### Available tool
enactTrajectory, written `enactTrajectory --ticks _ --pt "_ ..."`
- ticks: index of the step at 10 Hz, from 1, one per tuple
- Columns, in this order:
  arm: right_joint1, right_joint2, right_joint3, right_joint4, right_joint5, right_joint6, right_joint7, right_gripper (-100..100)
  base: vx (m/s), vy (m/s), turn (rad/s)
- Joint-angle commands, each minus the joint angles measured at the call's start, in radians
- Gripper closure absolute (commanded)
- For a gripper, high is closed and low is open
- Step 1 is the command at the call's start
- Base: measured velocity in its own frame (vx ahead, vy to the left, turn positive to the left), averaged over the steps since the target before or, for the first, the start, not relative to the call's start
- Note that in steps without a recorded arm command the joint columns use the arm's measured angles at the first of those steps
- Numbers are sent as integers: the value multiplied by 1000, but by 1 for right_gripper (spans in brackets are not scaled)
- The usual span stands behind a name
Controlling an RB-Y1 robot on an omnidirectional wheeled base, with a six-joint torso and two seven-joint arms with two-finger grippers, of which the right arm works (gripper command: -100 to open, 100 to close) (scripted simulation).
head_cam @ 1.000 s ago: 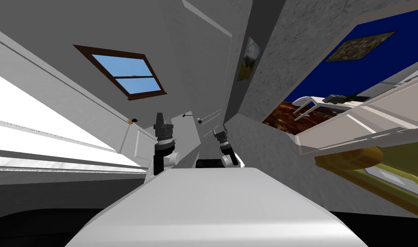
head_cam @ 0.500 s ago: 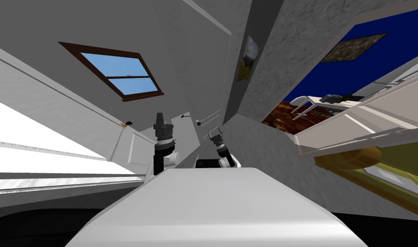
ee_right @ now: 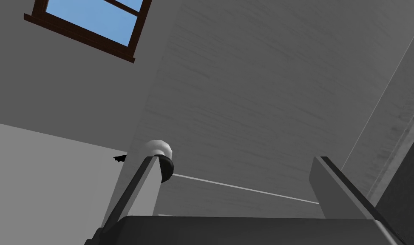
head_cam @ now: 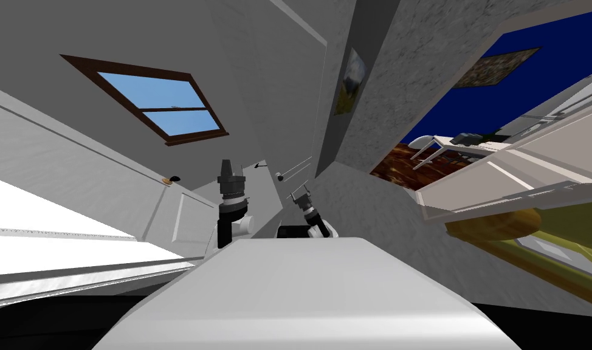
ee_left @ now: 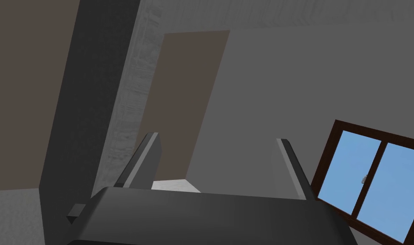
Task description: Push the door open
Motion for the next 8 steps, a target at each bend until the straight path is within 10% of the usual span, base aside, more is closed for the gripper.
enactTrajectory --ticks 1,8 --pt "-13 -4 19 33 -3 -9 -31 -100 55 8 -26" --pt "-68 -21 132 184 -12 -42 -192 -100 95 12 -39"
